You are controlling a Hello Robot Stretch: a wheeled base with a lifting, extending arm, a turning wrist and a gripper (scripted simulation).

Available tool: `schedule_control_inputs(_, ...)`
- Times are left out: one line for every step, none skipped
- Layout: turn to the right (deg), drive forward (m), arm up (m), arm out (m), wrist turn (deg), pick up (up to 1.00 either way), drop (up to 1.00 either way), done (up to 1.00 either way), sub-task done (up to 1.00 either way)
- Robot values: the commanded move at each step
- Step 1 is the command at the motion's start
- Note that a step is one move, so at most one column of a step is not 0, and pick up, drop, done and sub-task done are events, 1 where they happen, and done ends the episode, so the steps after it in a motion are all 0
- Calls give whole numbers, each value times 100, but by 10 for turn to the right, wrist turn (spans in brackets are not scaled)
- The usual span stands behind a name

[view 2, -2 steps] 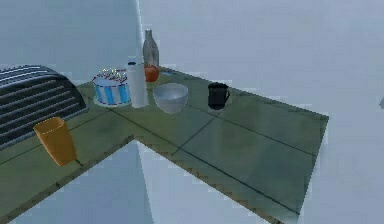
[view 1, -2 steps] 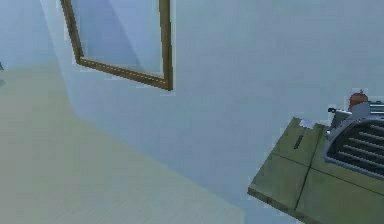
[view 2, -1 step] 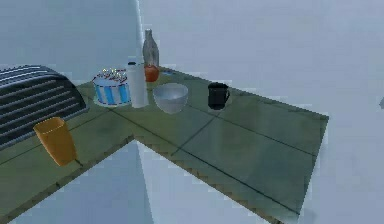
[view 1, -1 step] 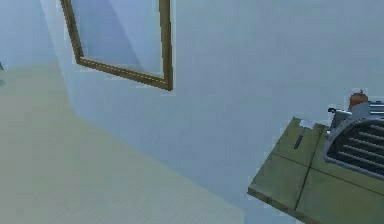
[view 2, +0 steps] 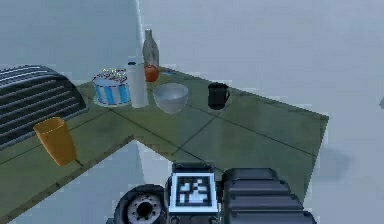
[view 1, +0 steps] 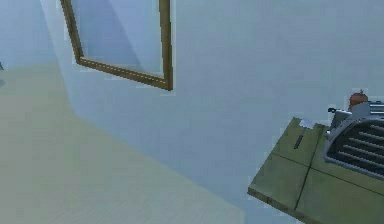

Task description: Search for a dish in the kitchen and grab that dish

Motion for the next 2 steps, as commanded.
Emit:
schedule_control_inputs(0,0,0,46,0,0,0,0,0)
schedule_control_inputs(0,0,0,0,450,0,0,0,0)
